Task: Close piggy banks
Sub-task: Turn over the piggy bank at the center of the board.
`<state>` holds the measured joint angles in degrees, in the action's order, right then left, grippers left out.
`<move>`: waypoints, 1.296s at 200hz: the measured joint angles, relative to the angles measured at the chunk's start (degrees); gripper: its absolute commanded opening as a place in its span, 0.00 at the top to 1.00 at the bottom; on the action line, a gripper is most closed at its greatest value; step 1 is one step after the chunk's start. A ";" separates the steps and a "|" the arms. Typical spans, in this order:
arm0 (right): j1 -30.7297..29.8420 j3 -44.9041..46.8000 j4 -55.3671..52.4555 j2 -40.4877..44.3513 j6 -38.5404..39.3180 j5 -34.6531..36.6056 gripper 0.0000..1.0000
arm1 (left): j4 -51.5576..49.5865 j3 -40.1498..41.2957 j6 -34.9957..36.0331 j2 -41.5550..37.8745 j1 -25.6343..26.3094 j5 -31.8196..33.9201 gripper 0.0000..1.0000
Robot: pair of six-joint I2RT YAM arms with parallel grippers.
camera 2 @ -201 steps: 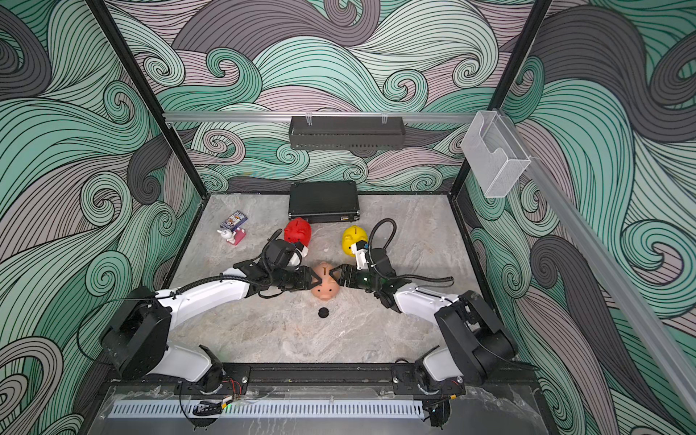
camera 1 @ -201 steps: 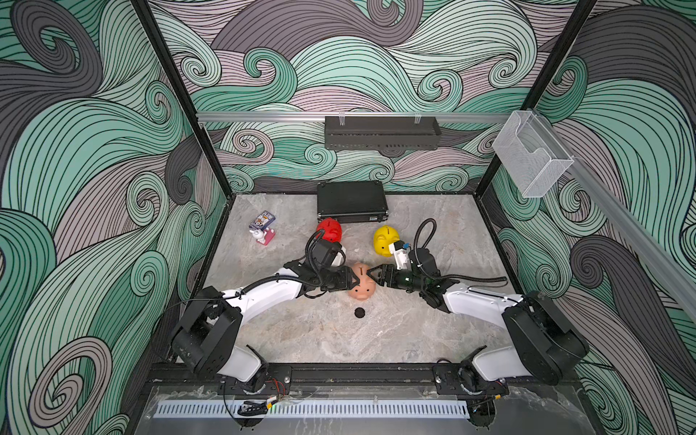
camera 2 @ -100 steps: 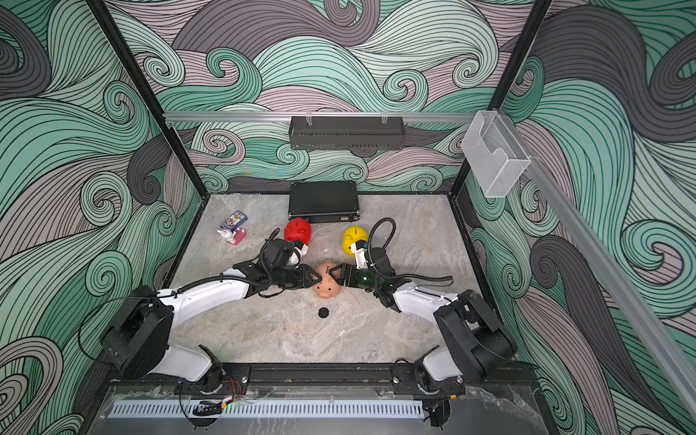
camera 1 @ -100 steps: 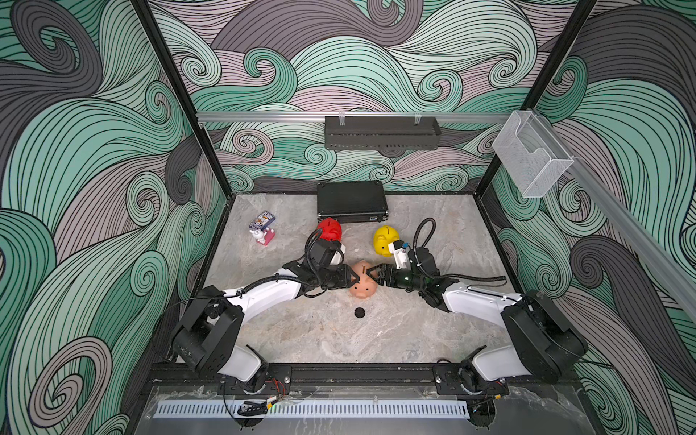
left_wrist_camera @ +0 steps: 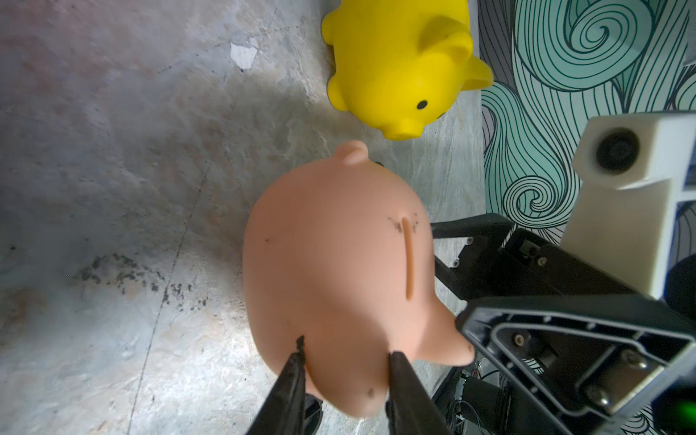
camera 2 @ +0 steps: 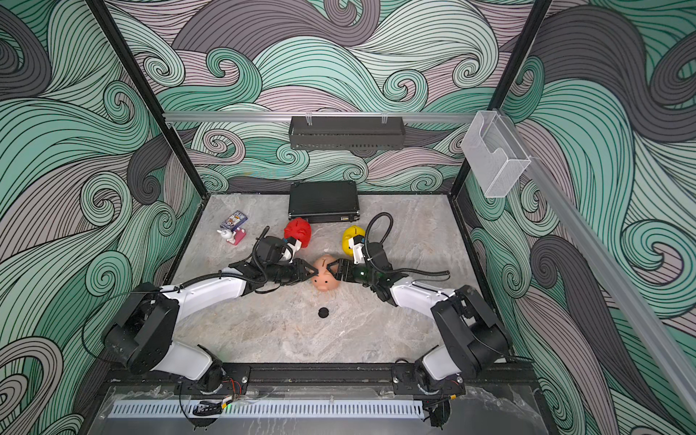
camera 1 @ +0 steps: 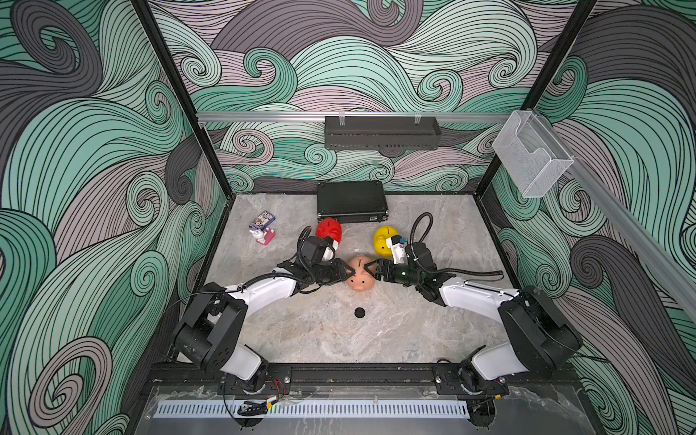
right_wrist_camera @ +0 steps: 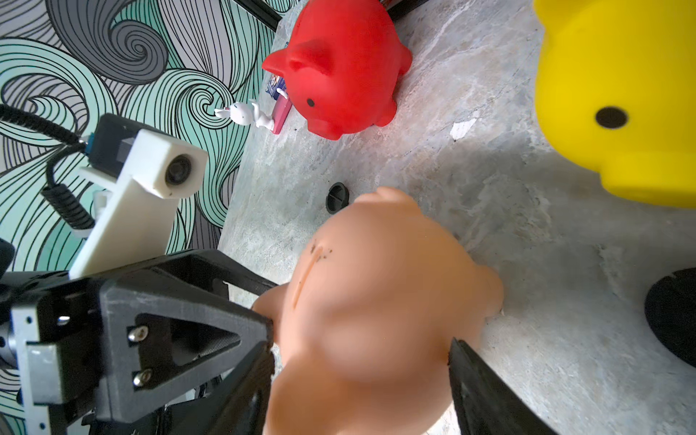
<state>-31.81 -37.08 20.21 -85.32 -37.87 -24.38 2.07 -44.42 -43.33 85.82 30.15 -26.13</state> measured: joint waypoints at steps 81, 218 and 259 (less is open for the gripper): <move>-0.07 -1.31 -0.98 -0.48 1.88 1.31 0.19 | 3.15 0.07 -0.22 1.86 -1.95 -1.44 0.67; -0.07 -5.49 -1.62 -3.58 2.93 1.53 0.15 | 0.42 0.68 0.17 4.17 -5.64 0.31 0.66; -0.09 -6.19 -1.84 -3.63 3.21 1.49 0.15 | -4.50 1.60 0.44 6.03 -5.66 1.49 0.66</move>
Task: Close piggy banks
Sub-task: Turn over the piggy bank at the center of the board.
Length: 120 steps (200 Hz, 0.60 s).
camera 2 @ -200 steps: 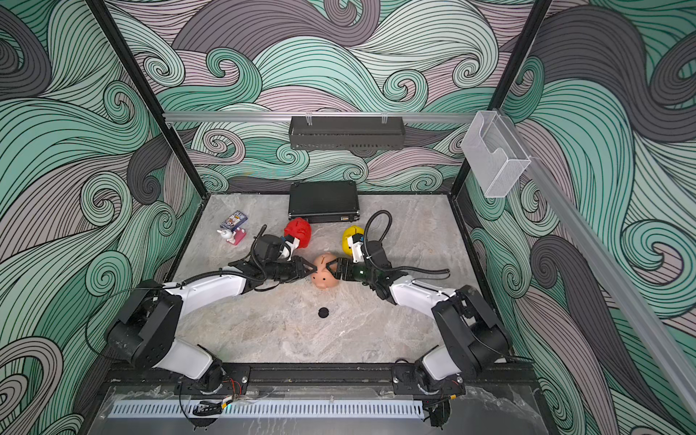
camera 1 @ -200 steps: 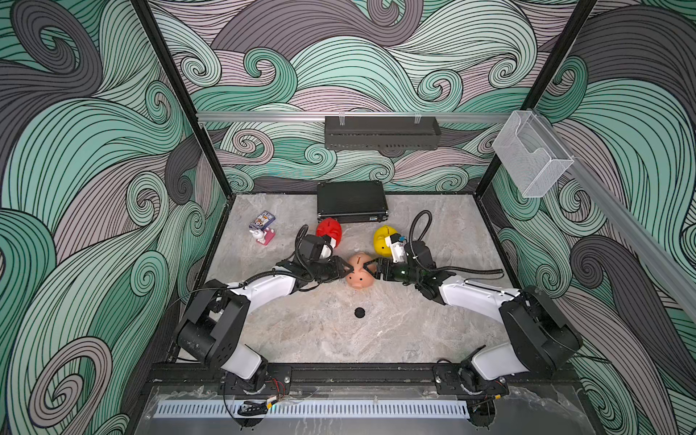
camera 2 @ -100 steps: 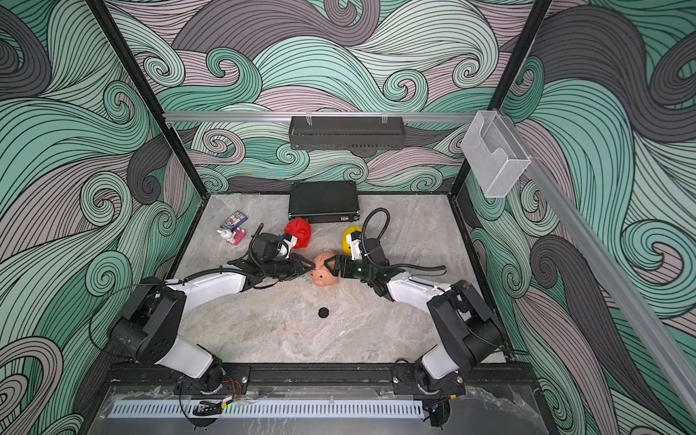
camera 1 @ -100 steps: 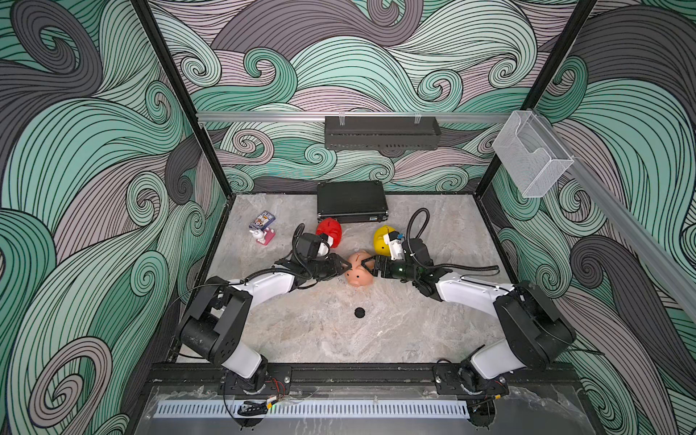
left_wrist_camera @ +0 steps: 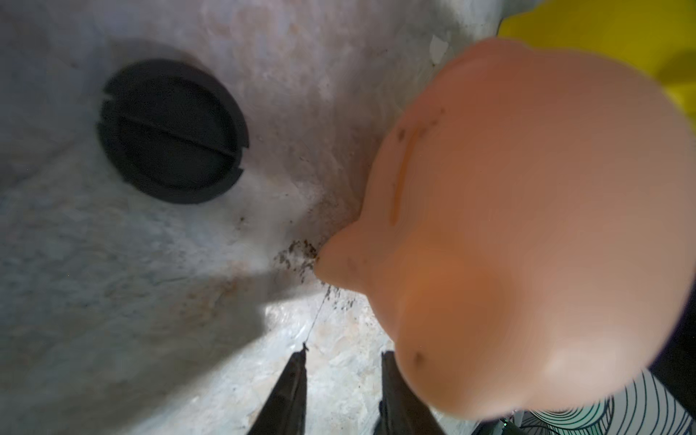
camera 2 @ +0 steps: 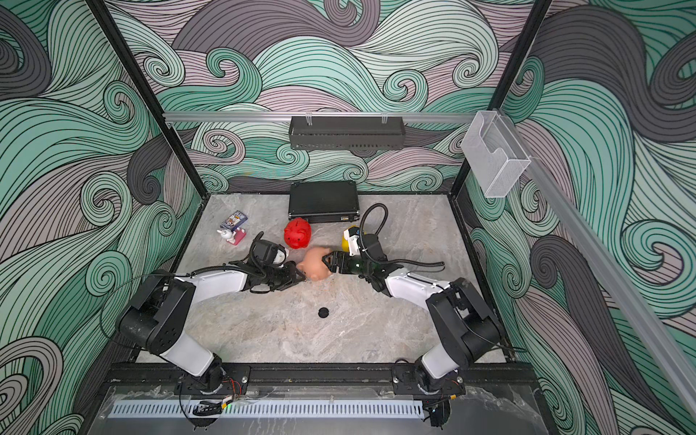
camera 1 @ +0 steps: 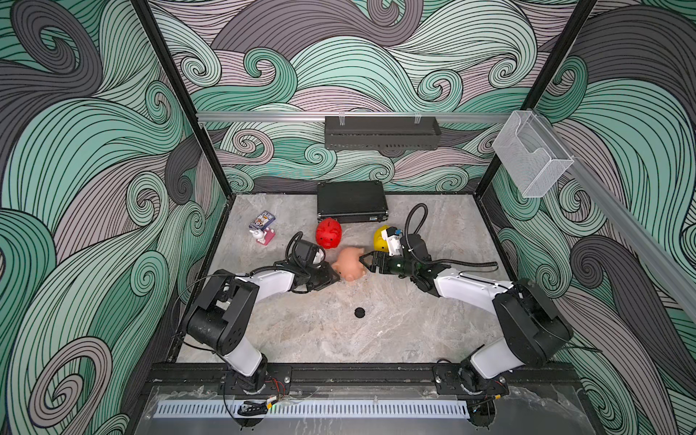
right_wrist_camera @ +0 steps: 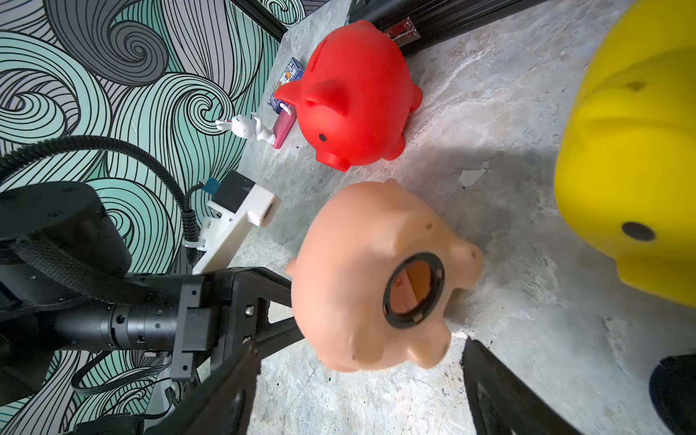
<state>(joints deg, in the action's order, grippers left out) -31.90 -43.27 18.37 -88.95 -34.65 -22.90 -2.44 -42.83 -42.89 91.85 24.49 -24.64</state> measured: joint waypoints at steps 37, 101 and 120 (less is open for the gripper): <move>0.00 0.00 -0.02 -0.11 0.17 -0.02 0.15 | -0.63 -0.17 0.24 0.20 0.00 0.02 0.66; 0.00 -0.02 0.39 -2.67 -0.33 -0.11 0.19 | -2.67 -1.36 1.60 0.17 0.00 0.42 0.66; -0.02 -0.17 0.92 -3.78 -0.92 -0.26 0.20 | -3.37 -1.36 1.81 0.11 0.00 0.35 0.64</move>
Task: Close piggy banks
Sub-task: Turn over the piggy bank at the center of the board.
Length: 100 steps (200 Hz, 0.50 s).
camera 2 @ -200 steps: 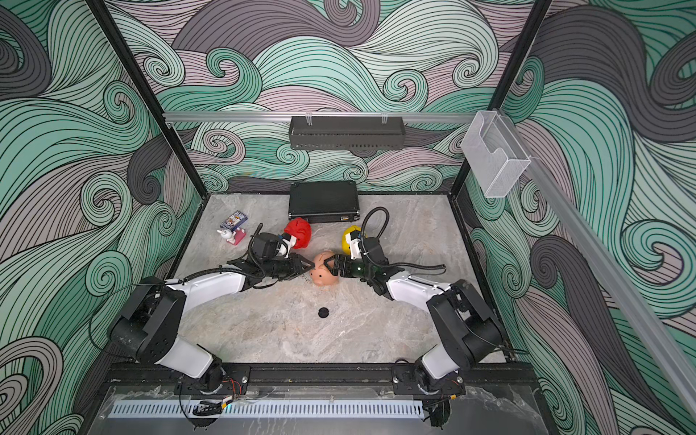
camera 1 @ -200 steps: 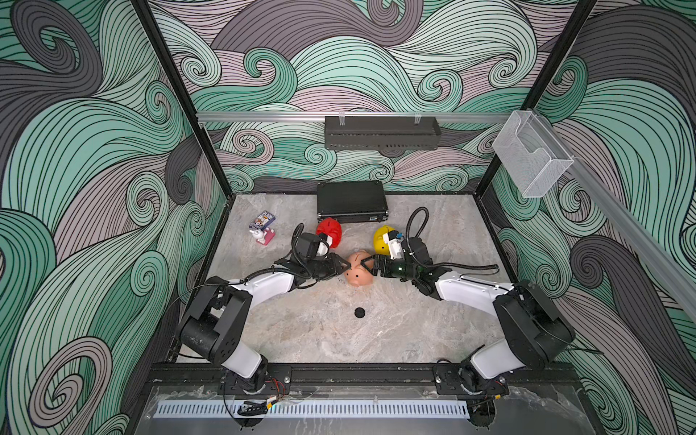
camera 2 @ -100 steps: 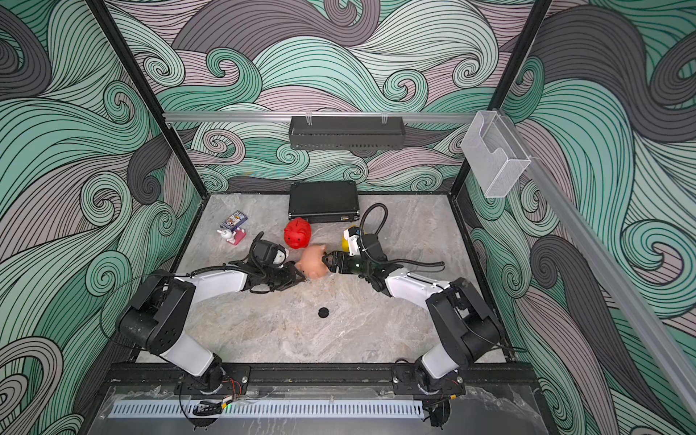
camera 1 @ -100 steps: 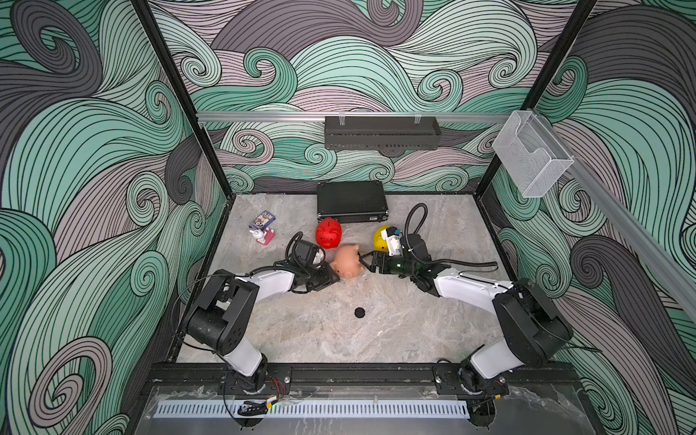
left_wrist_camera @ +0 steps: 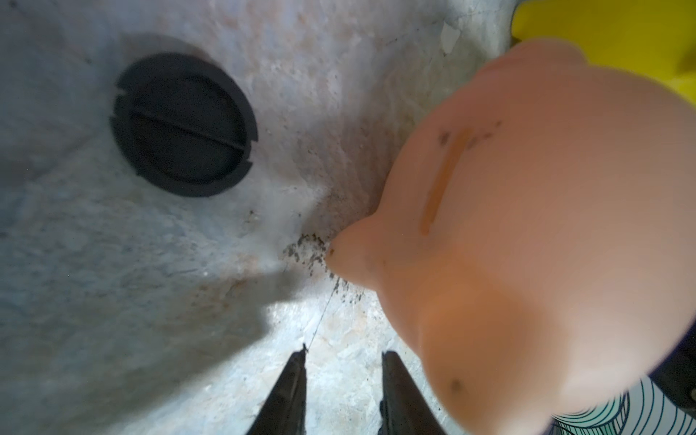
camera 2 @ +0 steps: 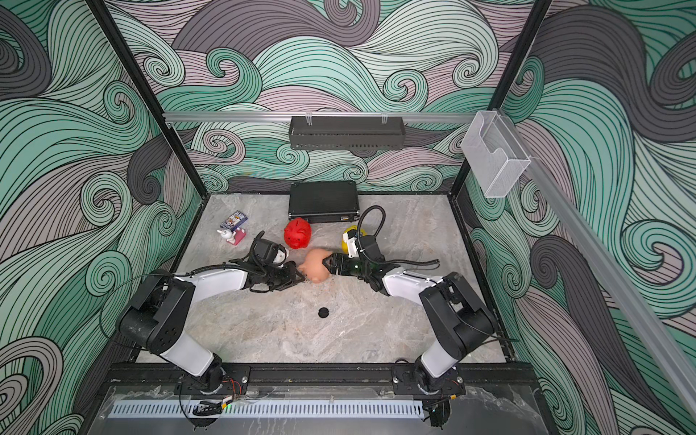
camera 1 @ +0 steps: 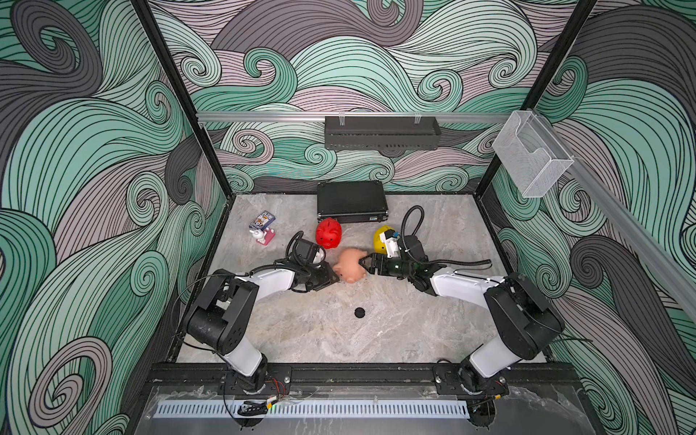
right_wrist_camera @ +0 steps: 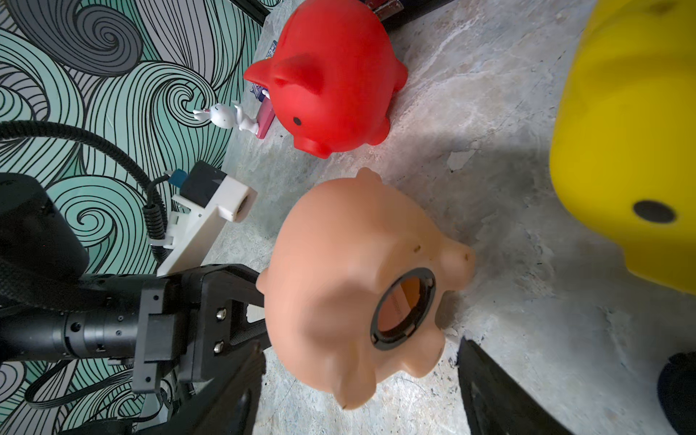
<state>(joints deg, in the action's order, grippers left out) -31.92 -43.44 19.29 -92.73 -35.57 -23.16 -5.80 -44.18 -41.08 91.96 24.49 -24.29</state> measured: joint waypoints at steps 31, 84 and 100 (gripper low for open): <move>0.00 -0.09 0.61 -1.16 -1.14 -0.48 0.21 | -1.07 0.90 0.26 -3.06 0.00 -0.39 0.62; -0.02 -1.14 1.27 -1.81 -2.45 -0.90 0.25 | -6.36 0.50 3.06 -11.54 0.00 0.26 0.56; -0.04 -1.97 1.33 -2.60 -2.89 -0.92 0.26 | -8.35 -1.51 4.17 -11.93 0.00 1.16 0.56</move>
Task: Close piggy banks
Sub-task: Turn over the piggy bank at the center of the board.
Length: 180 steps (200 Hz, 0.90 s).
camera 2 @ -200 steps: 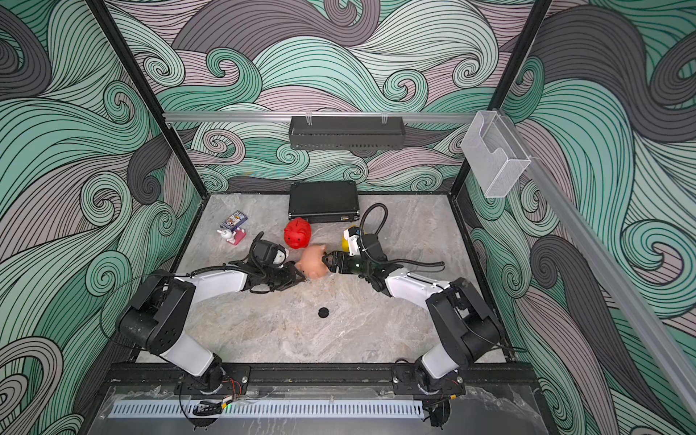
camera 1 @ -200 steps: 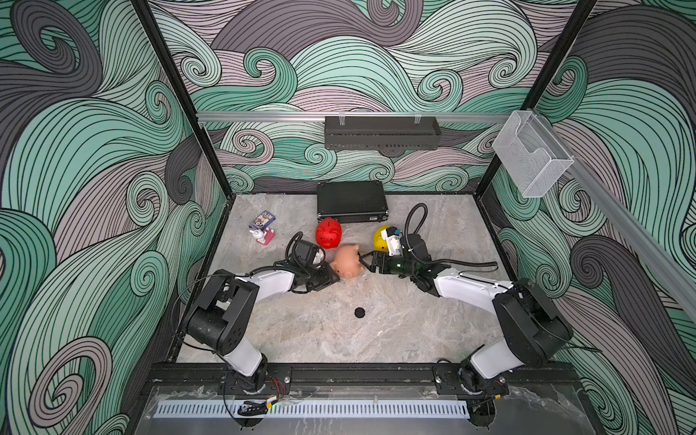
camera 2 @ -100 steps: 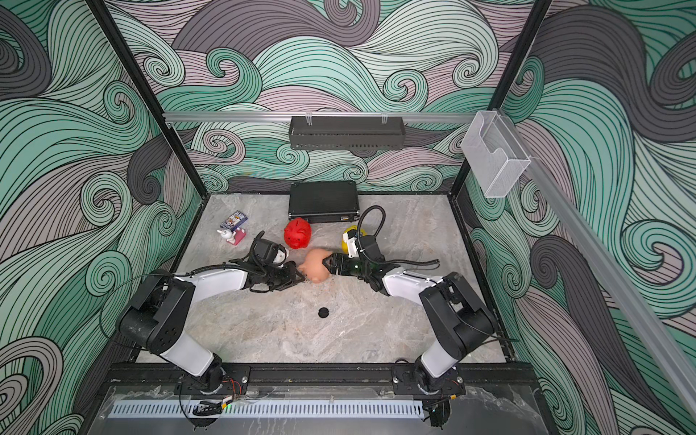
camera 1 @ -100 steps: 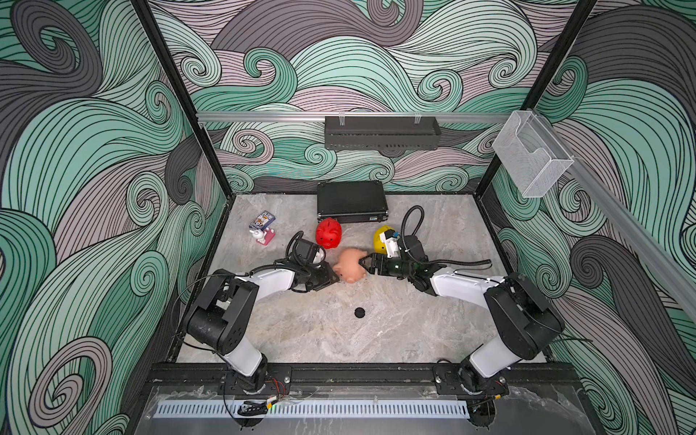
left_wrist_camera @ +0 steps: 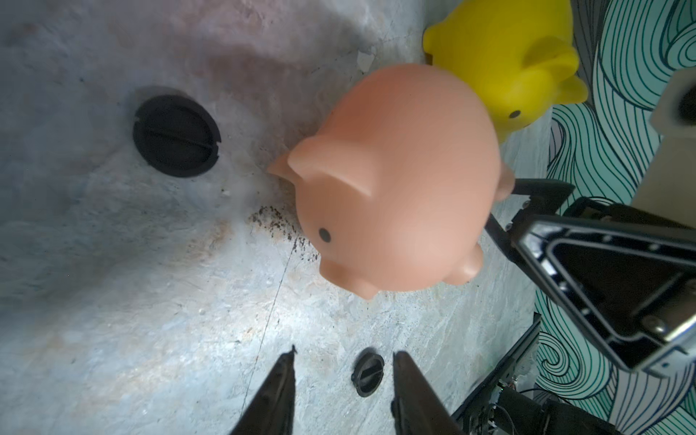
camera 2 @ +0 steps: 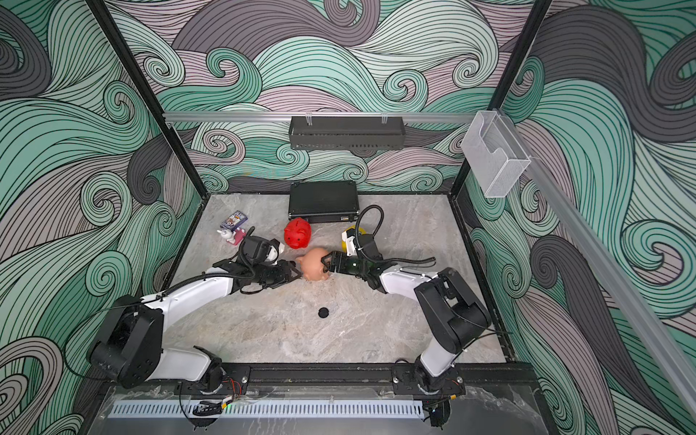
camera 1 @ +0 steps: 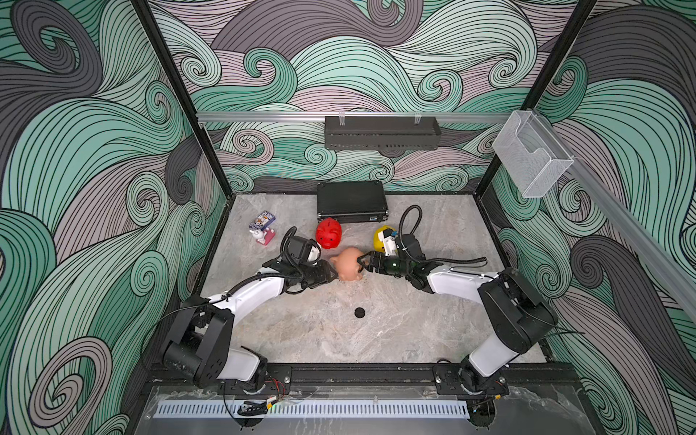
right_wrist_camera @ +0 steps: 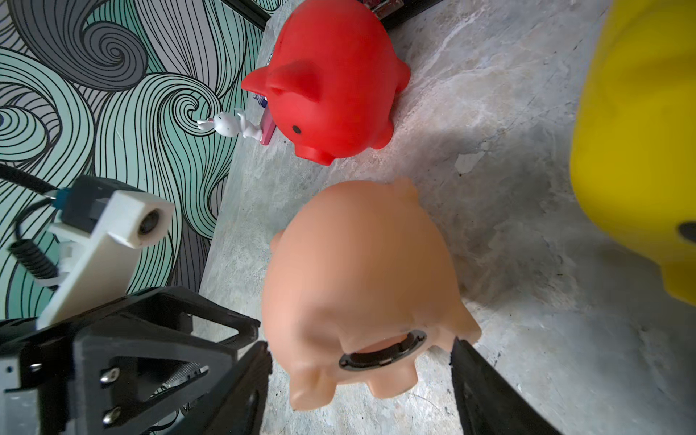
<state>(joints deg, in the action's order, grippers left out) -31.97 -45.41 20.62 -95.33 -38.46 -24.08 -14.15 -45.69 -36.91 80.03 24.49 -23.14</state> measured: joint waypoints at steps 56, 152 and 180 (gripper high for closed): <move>-0.33 -2.10 -0.28 -2.19 -0.61 0.02 0.35 | -2.82 -5.73 3.37 0.83 0.00 3.30 0.53; -0.33 -8.26 -1.84 -6.82 -0.76 -0.31 0.41 | -3.41 -4.87 4.31 2.16 0.00 3.48 0.49; -0.33 -9.97 -2.25 -7.48 0.15 -0.31 0.39 | -3.32 -4.39 4.39 1.99 0.00 3.45 0.44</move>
<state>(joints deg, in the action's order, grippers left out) -32.29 -55.37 18.37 -102.80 -38.30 -24.38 -17.47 -50.09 -32.51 82.02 24.49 -19.68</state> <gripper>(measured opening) 0.603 0.539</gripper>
